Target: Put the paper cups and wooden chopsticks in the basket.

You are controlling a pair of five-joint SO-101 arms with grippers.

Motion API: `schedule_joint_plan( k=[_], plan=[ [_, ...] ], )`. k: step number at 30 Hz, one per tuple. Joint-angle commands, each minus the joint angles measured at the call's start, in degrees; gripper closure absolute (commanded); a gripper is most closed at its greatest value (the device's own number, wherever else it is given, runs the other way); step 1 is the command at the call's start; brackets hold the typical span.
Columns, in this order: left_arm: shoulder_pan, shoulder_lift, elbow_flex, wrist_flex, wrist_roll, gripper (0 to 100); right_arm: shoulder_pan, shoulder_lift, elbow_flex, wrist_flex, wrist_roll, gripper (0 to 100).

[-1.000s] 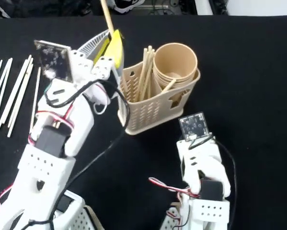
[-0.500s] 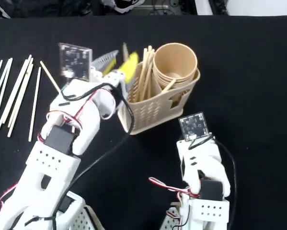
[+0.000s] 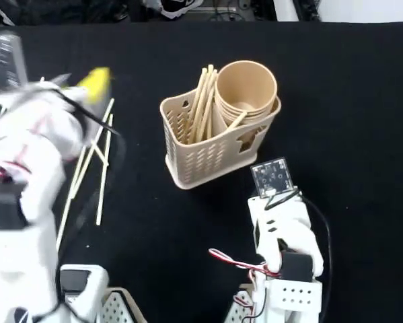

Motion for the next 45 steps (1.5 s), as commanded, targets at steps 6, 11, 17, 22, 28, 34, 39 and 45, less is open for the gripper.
schedule_joint_plan(
  k=[6, 11, 17, 22, 28, 34, 39, 45],
  plan=[
    [-9.54, 28.31, 3.38, -7.03, -3.43, 80, -0.18, -3.38, -0.48, 0.09, 0.35, 98.4],
    [-9.54, 50.73, -9.8, -5.63, 4.31, 80, -0.18, -3.38, -0.48, 0.18, 0.35, 98.4],
    [-9.36, 75.78, -39.08, 5.71, 7.91, 80, -0.18, -3.38, -0.48, 0.26, 0.35, 98.4],
    [-7.6, 94.77, -61.58, 14.59, 7.38, 80, -0.18, -3.47, -0.48, 0.26, 0.35, 98.4],
    [-6.81, 110.07, -89.1, 27.6, 6.95, 92, -0.18, -3.47, -0.48, 0.26, 0.35, 98.4],
    [-6.2, 116.13, -101.85, 31.91, 2.02, 97, -0.18, -3.47, -0.48, 0.35, 0.35, 98.4],
    [-4.79, 110.15, -97.89, 32.09, 1.93, 97, -0.18, -3.47, -0.48, 0.18, 0.35, 98.4],
    [-2.68, 87.47, -73.54, 32.26, 1.93, 97, -0.09, -3.56, -0.48, 0.0, 0.35, 98.4]
  ],
)
